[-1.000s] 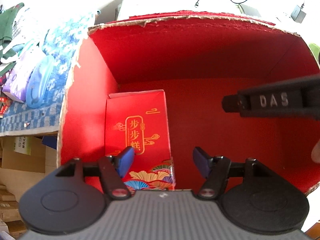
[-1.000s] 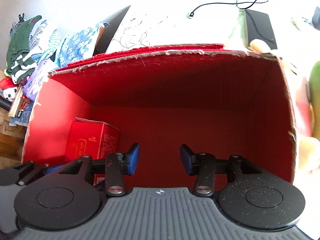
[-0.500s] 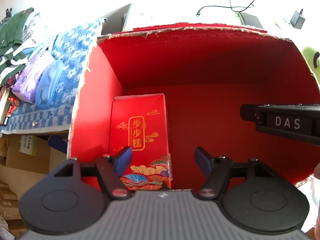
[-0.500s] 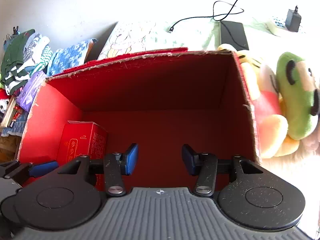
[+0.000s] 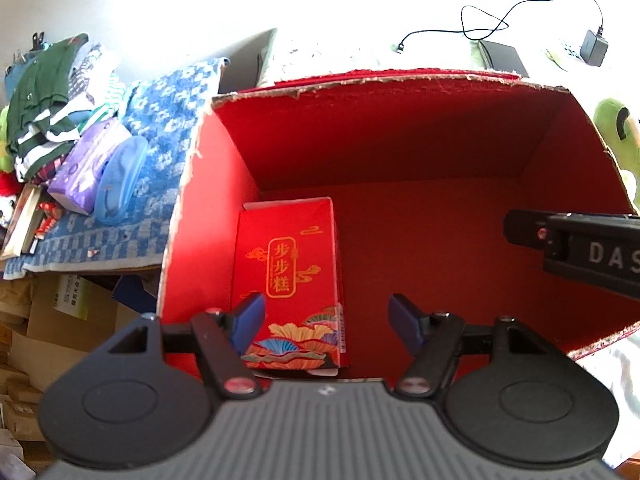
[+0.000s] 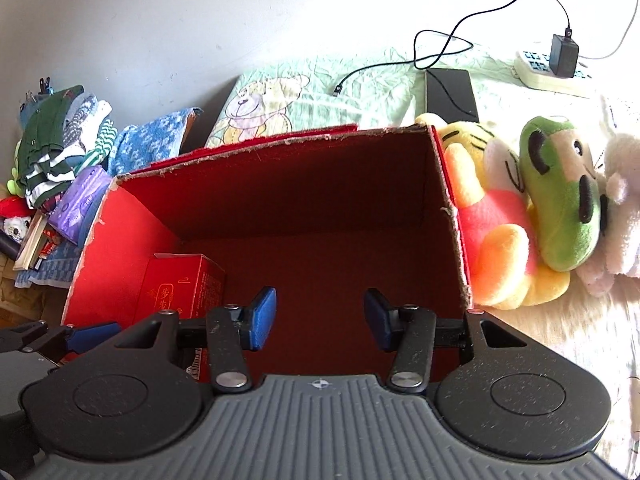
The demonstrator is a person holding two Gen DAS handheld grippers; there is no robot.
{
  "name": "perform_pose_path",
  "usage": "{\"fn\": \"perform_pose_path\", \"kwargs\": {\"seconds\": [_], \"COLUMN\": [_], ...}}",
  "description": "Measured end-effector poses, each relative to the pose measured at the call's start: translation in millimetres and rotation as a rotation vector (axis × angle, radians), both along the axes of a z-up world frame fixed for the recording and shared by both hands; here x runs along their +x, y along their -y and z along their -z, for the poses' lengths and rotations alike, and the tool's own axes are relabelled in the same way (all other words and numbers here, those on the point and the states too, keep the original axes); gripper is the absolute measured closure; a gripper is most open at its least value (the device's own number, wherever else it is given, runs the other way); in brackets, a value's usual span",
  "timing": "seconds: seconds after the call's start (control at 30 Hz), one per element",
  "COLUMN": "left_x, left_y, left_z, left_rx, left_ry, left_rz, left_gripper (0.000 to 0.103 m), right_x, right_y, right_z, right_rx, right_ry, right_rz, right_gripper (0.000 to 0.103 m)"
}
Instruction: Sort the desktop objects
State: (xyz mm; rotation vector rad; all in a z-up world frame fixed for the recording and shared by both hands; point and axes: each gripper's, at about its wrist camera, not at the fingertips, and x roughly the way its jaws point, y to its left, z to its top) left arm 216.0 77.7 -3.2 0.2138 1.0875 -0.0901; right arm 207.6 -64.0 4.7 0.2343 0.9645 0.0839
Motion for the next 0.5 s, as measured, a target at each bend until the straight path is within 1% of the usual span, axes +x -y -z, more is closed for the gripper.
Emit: {"fn": "perform_pose_path", "kwargs": {"seconds": [0.2, 0.37, 0.43, 0.5], "left_x": [-3.3, -6.6, -6.6, -5.8], "left_y": [2.0, 5.2, 4.8, 3.7], "left_z": [-6.3, -10.0, -9.8, -8.8], "left_rx": [-0.007, 0.014, 0.015, 0.017], "left_ry": [0.022, 0.048, 0.046, 0.039], "left_rz": [-0.006, 0.000, 0.001, -0.002], "left_gripper": [0.031, 0.028, 0.027, 0.027], "right_x": [-6.0, -7.3, -8.6, -9.6], "right_y": [4.6, 3.6, 3.8, 3.9], "right_z": [-7.2, -7.3, -6.3, -4.6], "right_rx": [0.006, 0.003, 0.001, -0.008], "right_ry": [0.019, 0.017, 0.015, 0.011], "right_rz": [0.008, 0.013, 0.018, 0.022], "right_gripper": [0.051, 0.049, 0.047, 0.047]}}
